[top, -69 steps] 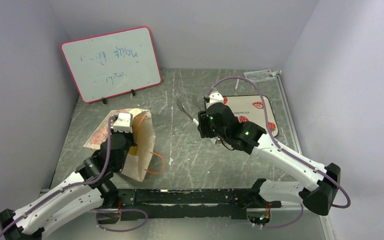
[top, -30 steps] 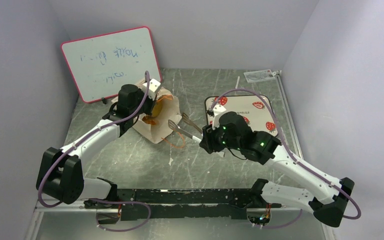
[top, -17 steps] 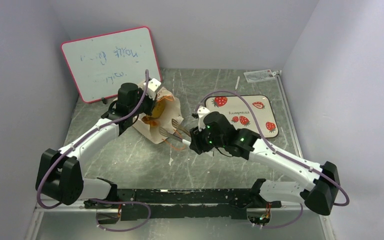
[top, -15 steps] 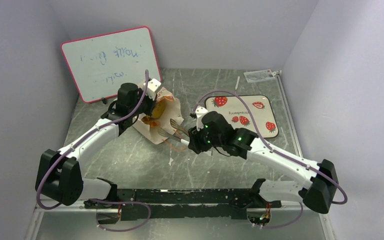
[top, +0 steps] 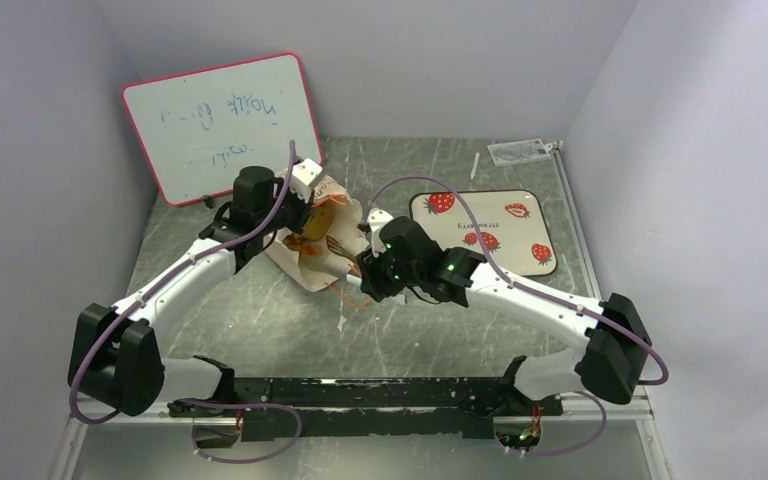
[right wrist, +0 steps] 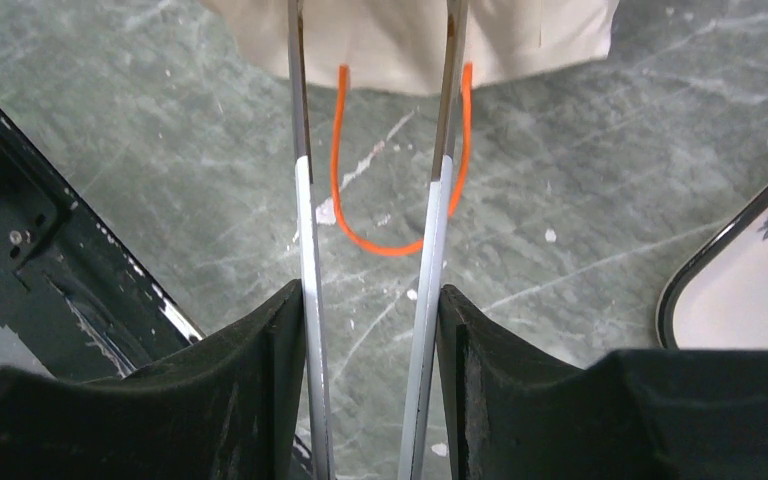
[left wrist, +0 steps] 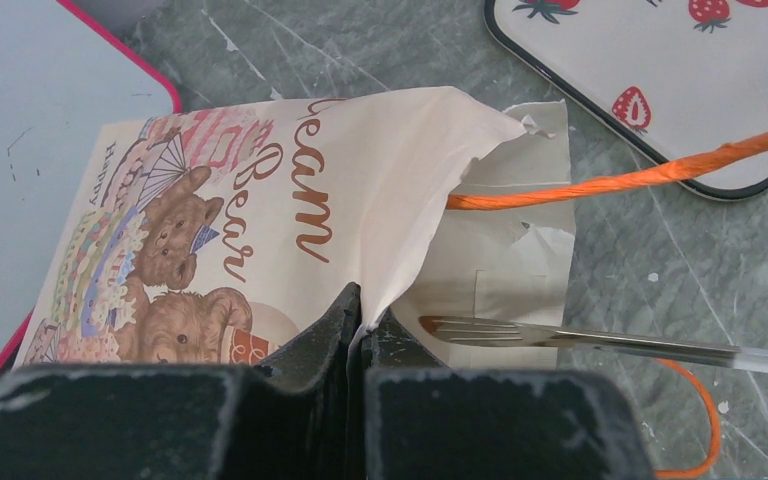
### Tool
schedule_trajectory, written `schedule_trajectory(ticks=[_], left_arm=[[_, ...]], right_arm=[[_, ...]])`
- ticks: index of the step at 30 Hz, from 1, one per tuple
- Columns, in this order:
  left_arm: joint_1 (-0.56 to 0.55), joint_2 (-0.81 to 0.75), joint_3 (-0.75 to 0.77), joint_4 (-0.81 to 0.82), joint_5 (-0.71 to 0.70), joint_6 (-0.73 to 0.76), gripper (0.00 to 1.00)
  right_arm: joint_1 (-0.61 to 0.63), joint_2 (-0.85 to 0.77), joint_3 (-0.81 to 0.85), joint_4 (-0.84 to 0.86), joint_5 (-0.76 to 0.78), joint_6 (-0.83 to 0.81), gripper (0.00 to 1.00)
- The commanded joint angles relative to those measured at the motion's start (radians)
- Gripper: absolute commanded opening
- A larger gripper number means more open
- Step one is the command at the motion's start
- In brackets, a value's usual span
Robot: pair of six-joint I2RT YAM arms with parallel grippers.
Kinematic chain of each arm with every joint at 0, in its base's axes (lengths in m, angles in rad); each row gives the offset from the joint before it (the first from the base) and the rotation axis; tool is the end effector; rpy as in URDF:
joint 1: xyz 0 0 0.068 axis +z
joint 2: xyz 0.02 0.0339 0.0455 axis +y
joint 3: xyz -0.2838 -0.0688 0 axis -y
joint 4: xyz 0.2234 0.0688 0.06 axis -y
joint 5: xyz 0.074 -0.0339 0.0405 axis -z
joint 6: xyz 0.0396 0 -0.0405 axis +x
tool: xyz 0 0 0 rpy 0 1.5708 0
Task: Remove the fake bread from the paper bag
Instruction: Take out the fake bread from the paper bag.
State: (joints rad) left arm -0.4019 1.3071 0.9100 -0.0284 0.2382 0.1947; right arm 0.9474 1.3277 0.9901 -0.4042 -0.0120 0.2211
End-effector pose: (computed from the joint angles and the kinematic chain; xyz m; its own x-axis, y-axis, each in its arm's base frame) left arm 0.2519 -0.1172 0.3100 -0.2609 0.3152 -0.9125 0.6405 0.7637 0.0807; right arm 0.1550 0.2163 0.2948 -0.5640 -0.4087 -0.7175 -0.7106 0.6828 0.1696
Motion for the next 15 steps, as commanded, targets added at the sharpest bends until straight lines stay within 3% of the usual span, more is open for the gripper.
schedule_trajectory(ticks=[1,15], left_arm=[[0.003,-0.040,0.019,0.024,0.056,0.001,0.07],[0.008,-0.069,0.019,0.026,0.076,-0.011,0.07]], right_arm=[[0.015,0.031,0.075,0.086,0.030,-0.025,0.26],[0.079,0.145,0.119,0.113,0.050,-0.048,0.30]])
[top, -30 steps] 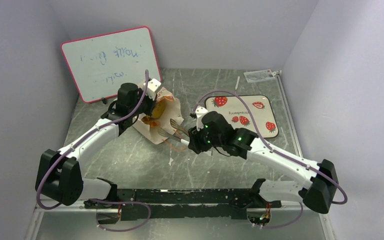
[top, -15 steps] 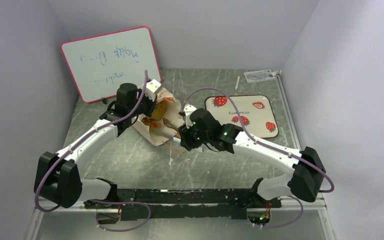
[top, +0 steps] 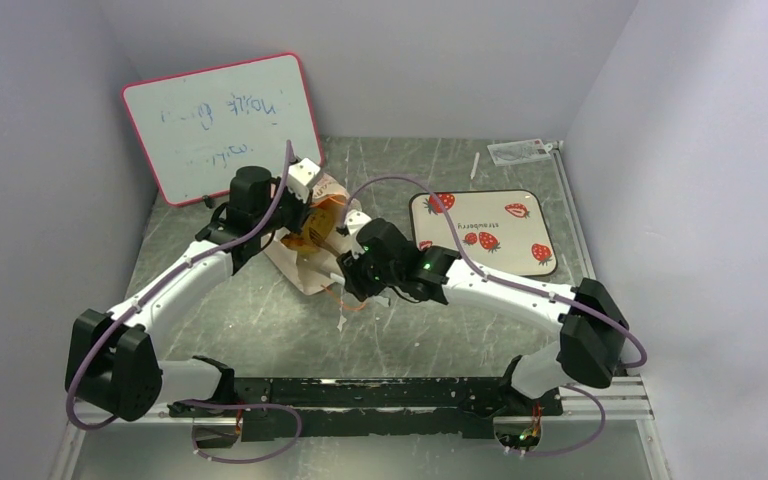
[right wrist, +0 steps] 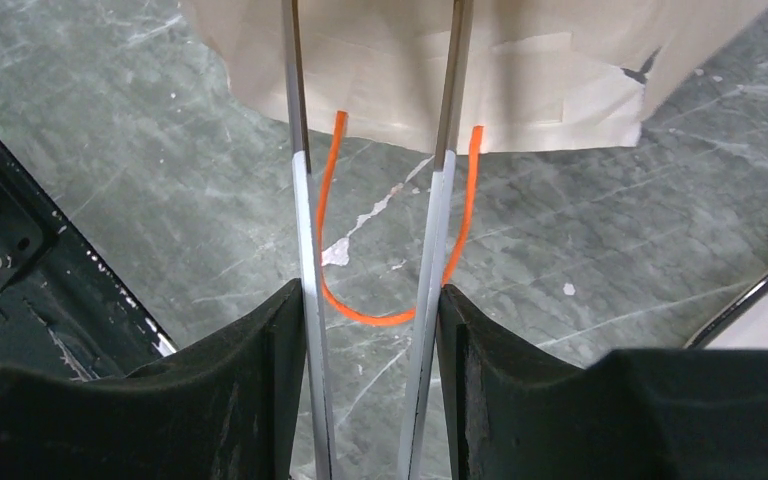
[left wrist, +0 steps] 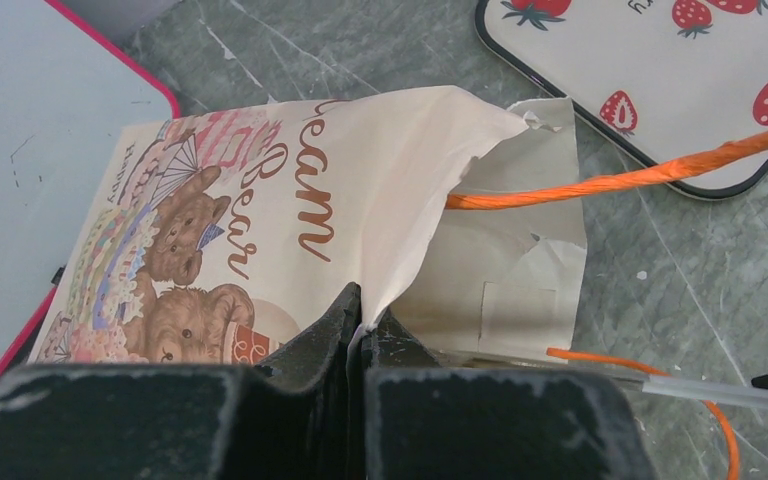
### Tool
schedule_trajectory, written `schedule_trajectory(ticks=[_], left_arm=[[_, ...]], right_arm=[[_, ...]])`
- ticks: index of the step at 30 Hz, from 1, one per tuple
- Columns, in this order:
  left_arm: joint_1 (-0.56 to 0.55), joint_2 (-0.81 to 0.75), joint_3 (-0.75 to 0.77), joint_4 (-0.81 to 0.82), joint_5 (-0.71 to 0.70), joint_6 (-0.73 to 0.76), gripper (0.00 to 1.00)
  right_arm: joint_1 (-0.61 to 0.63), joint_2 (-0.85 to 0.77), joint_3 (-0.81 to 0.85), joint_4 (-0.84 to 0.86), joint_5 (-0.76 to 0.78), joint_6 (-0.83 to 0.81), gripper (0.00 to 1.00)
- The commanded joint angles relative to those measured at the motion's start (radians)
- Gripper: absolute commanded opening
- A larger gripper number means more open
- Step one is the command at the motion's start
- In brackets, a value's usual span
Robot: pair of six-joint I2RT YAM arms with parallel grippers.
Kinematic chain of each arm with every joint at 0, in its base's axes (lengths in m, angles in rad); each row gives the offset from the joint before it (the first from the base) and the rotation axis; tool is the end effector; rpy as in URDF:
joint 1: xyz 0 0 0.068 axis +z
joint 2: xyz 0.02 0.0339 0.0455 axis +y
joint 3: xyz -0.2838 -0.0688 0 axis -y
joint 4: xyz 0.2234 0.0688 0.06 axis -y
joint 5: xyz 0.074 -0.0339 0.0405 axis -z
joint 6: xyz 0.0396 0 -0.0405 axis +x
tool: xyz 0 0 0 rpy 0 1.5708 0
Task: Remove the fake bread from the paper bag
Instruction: Take out the fake bread from the paper bag.
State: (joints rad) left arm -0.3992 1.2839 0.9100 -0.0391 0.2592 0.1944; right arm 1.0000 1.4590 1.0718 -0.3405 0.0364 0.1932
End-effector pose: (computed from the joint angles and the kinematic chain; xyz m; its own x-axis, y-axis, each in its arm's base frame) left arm 0.2470 -0.1152 0.3149 -0.2485 0.3075 -0.9185 0.6523 0.7542 0.0760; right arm 0.1647 0.2539 0.2912 -0.5113 -0.4412 -0.7375 -0.7419 0.6598 0.1196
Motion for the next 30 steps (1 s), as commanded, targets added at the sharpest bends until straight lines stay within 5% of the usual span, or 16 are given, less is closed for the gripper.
schedule_trajectory(ticks=[1,25,30], left_arm=[[0.007,-0.051,0.017,0.035,0.050,-0.010,0.07],[0.045,-0.071,-0.012,0.061,0.097,-0.041,0.07],[0.045,-0.070,-0.024,0.070,0.096,-0.047,0.07]], right_arm=[[0.033,0.015,0.039,0.041,0.006,-0.022,0.30],[0.051,0.102,0.037,0.062,0.054,-0.039,0.30],[0.050,0.098,0.041,0.052,0.064,-0.037,0.09]])
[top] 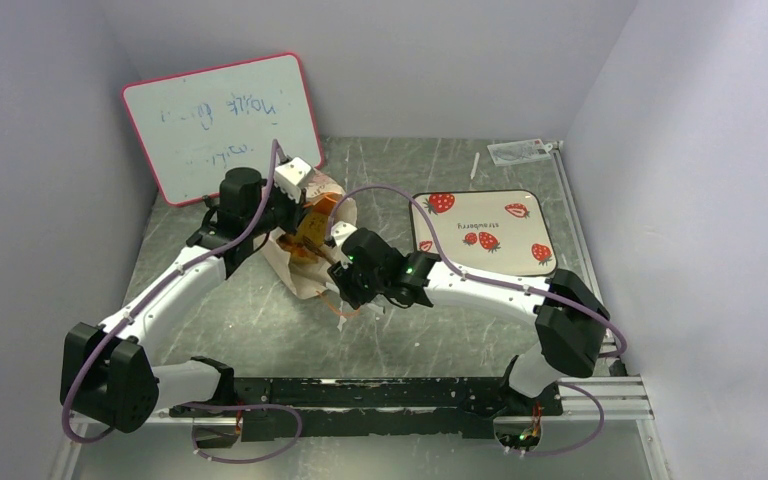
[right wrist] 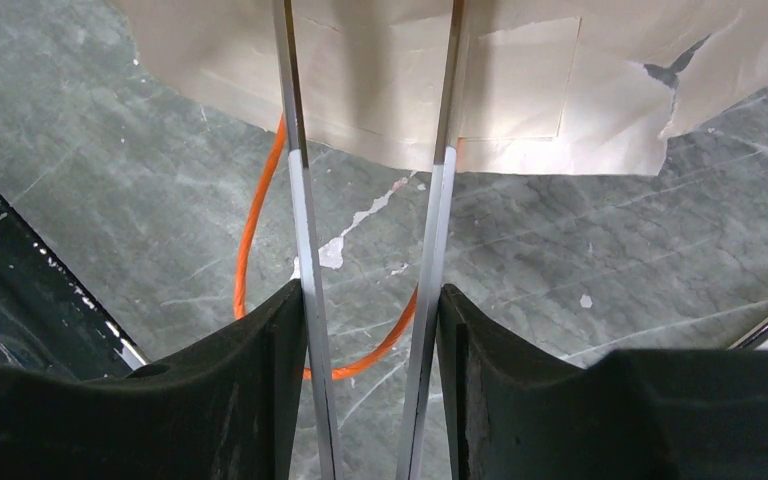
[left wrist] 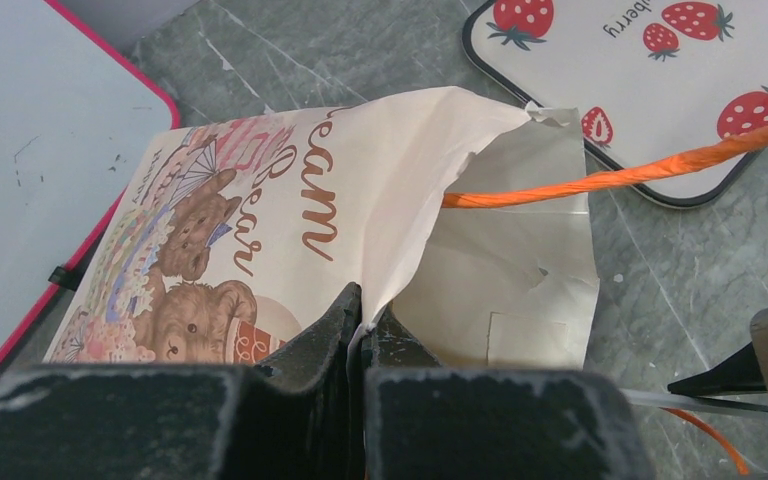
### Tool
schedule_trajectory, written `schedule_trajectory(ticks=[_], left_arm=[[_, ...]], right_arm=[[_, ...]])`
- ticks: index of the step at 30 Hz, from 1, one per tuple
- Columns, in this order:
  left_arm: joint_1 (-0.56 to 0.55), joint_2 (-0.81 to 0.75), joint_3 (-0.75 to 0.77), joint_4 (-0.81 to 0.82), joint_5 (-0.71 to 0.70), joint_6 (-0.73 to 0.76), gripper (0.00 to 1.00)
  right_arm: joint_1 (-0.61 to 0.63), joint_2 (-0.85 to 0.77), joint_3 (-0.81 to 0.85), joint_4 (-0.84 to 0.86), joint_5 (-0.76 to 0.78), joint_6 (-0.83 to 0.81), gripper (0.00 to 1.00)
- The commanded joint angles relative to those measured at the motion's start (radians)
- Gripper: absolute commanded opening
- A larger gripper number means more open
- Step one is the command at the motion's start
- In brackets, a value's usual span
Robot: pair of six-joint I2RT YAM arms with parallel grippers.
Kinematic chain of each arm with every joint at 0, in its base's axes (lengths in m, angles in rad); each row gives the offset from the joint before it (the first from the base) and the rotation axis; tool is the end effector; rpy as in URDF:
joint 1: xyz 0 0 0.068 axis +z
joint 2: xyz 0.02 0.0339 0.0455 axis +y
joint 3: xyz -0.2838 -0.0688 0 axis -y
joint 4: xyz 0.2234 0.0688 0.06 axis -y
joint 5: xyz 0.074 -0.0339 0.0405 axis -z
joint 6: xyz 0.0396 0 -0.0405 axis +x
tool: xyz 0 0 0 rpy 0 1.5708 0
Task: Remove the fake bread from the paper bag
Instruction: Take out the fake bread from the paper bag.
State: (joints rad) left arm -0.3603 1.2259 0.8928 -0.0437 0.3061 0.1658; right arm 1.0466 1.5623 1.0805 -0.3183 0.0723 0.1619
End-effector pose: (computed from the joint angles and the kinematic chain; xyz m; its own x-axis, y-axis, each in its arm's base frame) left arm 0.2379 -0.1024 0.3231 -0.2408 0.2589 -0.9354 0.6470 0.7612 0.0441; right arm 0.1639 0.2777 0.2655 -0.4895 -0.5255 -0.6959 -0.7694 0.6358 0.0611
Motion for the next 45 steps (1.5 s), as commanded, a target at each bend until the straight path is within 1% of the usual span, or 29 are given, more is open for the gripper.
schedule_trajectory(ticks=[1,6,10,14,15,16,18,24,28,29,30,31,34,35,44,45], left_arm=[[0.006,-0.012,-0.009,0.075,0.048,-0.020,0.07],[0.006,-0.012,-0.022,0.086,0.032,-0.027,0.07],[0.006,-0.010,-0.025,0.096,0.038,-0.031,0.07],[0.006,-0.006,-0.015,0.093,0.044,-0.034,0.07],[0.006,-0.005,-0.014,0.092,0.046,-0.035,0.07],[0.007,-0.006,-0.012,0.090,0.047,-0.037,0.07],[0.006,-0.007,-0.009,0.086,0.050,-0.039,0.07],[0.006,-0.010,-0.006,0.081,0.057,-0.047,0.07],[0.006,-0.011,-0.005,0.082,0.057,-0.049,0.07],[0.007,-0.012,-0.006,0.082,0.057,-0.049,0.07],[0.006,-0.011,-0.007,0.083,0.057,-0.050,0.07],[0.006,-0.012,-0.008,0.085,0.059,-0.050,0.07],[0.006,-0.011,-0.010,0.084,0.057,-0.051,0.07],[0.007,-0.011,-0.012,0.084,0.055,-0.053,0.07],[0.006,-0.019,-0.021,0.094,0.054,-0.058,0.07],[0.006,-0.017,-0.019,0.095,0.054,-0.059,0.07]], right_arm=[[0.004,-0.004,0.035,0.022,0.031,-0.005,0.06],[0.004,-0.024,0.032,-0.009,0.038,0.003,0.00],[0.005,-0.030,0.018,-0.014,0.033,0.003,0.00],[0.004,0.015,0.046,-0.020,0.020,0.006,0.21],[0.004,0.024,0.050,-0.014,0.016,0.007,0.29],[0.004,0.036,0.052,-0.009,0.014,0.009,0.34],[0.004,0.050,0.056,0.002,0.012,0.011,0.37],[0.003,0.095,0.067,0.015,-0.009,0.014,0.39],[0.003,0.094,0.063,0.018,-0.011,0.016,0.42],[0.003,0.094,0.064,0.015,-0.009,0.017,0.42],[0.003,0.091,0.061,0.016,-0.008,0.019,0.40],[0.003,0.087,0.060,0.015,-0.008,0.020,0.36],[0.003,0.078,0.059,0.004,-0.006,0.024,0.08],[0.003,0.074,0.062,-0.005,-0.002,0.026,0.01],[0.003,0.002,0.032,-0.037,-0.007,0.047,0.00],[0.003,0.008,0.033,-0.032,-0.014,0.048,0.07]])
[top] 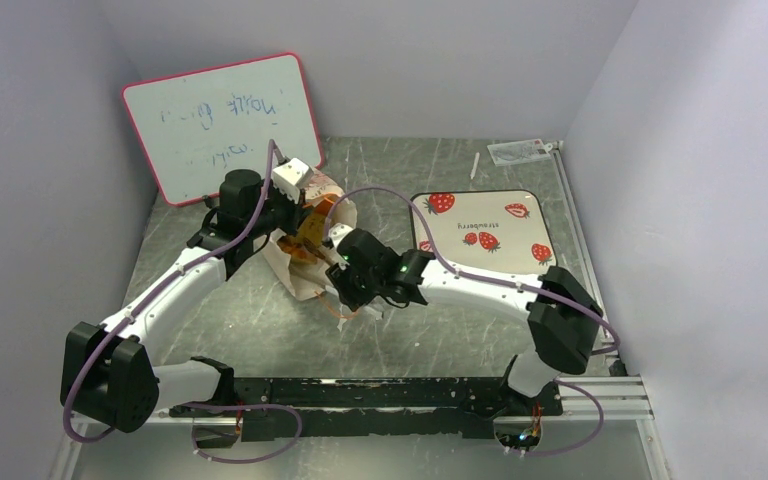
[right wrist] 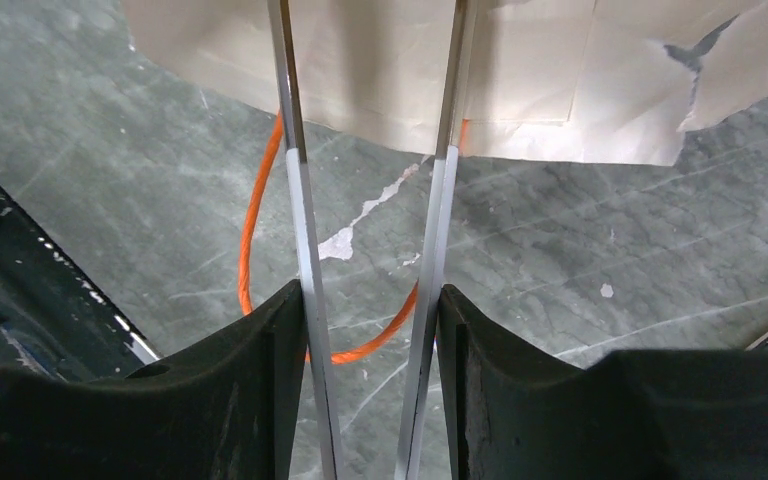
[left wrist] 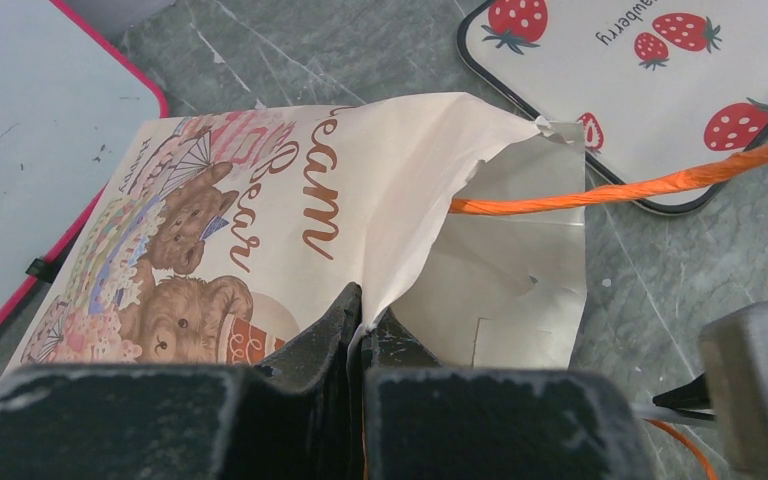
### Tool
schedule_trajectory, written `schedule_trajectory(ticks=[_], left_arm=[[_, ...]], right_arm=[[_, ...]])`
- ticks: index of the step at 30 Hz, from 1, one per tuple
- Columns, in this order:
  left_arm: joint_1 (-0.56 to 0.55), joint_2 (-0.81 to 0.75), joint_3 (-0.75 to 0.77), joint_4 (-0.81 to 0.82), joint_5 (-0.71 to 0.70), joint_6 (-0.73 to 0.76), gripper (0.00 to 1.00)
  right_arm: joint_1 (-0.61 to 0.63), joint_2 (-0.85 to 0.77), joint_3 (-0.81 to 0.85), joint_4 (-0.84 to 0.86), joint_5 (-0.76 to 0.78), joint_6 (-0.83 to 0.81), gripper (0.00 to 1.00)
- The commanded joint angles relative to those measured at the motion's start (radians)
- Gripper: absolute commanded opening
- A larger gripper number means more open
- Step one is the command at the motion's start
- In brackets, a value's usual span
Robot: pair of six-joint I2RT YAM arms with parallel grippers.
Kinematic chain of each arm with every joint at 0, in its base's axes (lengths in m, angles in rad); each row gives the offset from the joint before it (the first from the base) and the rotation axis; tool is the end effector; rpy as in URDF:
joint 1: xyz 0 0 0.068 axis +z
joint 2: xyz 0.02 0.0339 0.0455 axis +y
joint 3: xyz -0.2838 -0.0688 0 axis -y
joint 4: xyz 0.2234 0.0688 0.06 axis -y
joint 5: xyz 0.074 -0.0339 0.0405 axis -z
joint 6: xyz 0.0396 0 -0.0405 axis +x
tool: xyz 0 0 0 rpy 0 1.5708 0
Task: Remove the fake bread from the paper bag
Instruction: Take out the fake bread from the paper bag.
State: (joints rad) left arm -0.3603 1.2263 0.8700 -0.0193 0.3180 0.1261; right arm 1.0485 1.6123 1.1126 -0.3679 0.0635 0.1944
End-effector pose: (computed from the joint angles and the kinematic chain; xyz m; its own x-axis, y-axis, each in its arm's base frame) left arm 0.2373 -0.1026 0.3180 -0.2642 0.2272 -0.9373 0.6454 0.7638 0.0032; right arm 0.1668 0.2848 0.2561 -0.5365 -0.5456 -0.6438 -0.7550 0.6511 0.0774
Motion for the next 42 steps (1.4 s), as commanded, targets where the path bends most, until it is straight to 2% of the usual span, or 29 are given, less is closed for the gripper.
schedule_trajectory(ticks=[1,3,6,15,19,26,29,31,35,37,39,42], left_arm=[[0.006,-0.016,0.006,0.071,0.044,-0.022,0.07],[0.006,-0.012,0.009,0.073,0.052,-0.027,0.07],[0.006,-0.004,0.013,0.072,0.057,-0.034,0.07],[0.007,0.007,-0.020,0.101,0.071,-0.057,0.07],[0.000,0.020,-0.043,0.108,0.085,-0.084,0.07],[-0.070,0.006,-0.148,0.176,-0.027,-0.101,0.07],[-0.071,-0.001,-0.172,0.184,-0.032,-0.108,0.07],[-0.070,-0.009,-0.180,0.180,-0.039,-0.109,0.07],[-0.071,-0.018,-0.181,0.177,-0.046,-0.108,0.07],[-0.071,-0.015,-0.172,0.165,-0.046,-0.106,0.07],[-0.070,-0.014,-0.170,0.164,-0.046,-0.104,0.07],[-0.070,-0.014,-0.170,0.165,-0.048,-0.100,0.07]], right_arm=[[0.001,-0.027,0.008,0.019,-0.014,0.016,0.11],[0.001,0.008,0.033,0.018,-0.026,0.019,0.24],[0.001,0.040,0.042,0.051,-0.038,0.023,0.35],[-0.002,0.126,0.019,0.132,-0.030,0.035,0.40],[-0.005,0.161,0.012,0.142,-0.030,0.049,0.47],[-0.007,0.188,-0.037,0.182,-0.020,0.063,0.51],[-0.008,0.196,-0.050,0.201,-0.018,0.072,0.61],[-0.009,0.203,-0.058,0.209,-0.016,0.074,0.63],[-0.008,0.214,-0.064,0.218,-0.006,0.078,0.63],[-0.007,0.215,-0.063,0.218,0.004,0.079,0.59],[-0.008,0.211,-0.064,0.214,0.016,0.080,0.51],[-0.007,0.201,-0.065,0.198,0.038,0.085,0.31]])
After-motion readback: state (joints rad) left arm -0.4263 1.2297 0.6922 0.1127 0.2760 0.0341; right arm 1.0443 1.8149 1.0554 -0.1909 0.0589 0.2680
